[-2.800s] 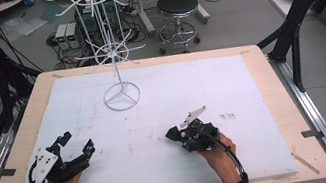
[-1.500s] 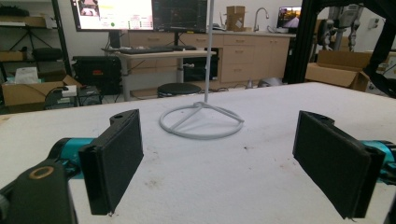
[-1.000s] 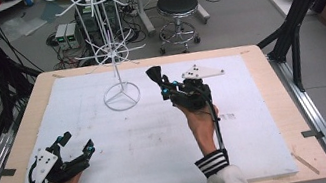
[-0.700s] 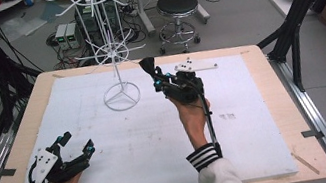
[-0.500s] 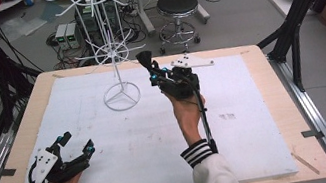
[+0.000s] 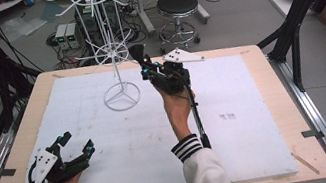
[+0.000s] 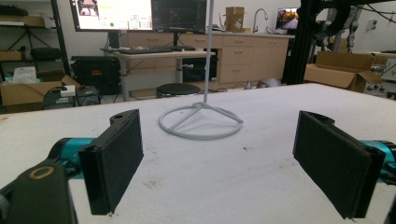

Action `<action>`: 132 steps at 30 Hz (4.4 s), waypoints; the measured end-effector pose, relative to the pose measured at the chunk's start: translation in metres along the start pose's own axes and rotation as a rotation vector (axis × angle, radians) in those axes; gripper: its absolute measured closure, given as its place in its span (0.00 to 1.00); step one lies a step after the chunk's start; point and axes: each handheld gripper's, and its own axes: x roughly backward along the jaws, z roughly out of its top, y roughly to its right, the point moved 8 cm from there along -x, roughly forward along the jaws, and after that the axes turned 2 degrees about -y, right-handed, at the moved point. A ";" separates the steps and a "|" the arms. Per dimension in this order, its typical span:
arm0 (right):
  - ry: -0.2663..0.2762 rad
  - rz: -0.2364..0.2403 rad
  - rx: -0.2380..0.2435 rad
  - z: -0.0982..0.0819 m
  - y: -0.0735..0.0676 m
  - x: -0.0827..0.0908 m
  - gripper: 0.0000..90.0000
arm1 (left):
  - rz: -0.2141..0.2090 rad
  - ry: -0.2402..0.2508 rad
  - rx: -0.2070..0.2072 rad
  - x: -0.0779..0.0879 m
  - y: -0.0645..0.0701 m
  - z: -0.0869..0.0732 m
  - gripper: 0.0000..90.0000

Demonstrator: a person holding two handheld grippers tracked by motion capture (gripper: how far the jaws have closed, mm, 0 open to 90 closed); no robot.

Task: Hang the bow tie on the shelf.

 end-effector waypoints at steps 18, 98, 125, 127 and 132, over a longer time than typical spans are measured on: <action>-0.018 0.003 0.014 -0.001 -0.007 -0.019 0.88 | -0.001 0.009 -0.002 0.001 0.000 0.000 0.18; -0.046 0.037 0.153 -0.052 0.015 0.078 0.11 | 0.009 -0.022 0.013 -0.002 -0.002 -0.001 0.18; 0.067 -0.276 0.134 -0.165 0.093 0.194 0.00 | 0.017 0.006 -0.016 0.001 0.001 0.000 0.18; 0.074 -0.291 0.130 -0.168 0.094 0.192 0.00 | 0.017 0.005 -0.014 0.001 0.001 0.000 0.18; 0.105 -0.333 0.142 -0.172 0.096 0.189 0.00 | 0.016 0.009 -0.009 0.001 0.001 0.000 0.18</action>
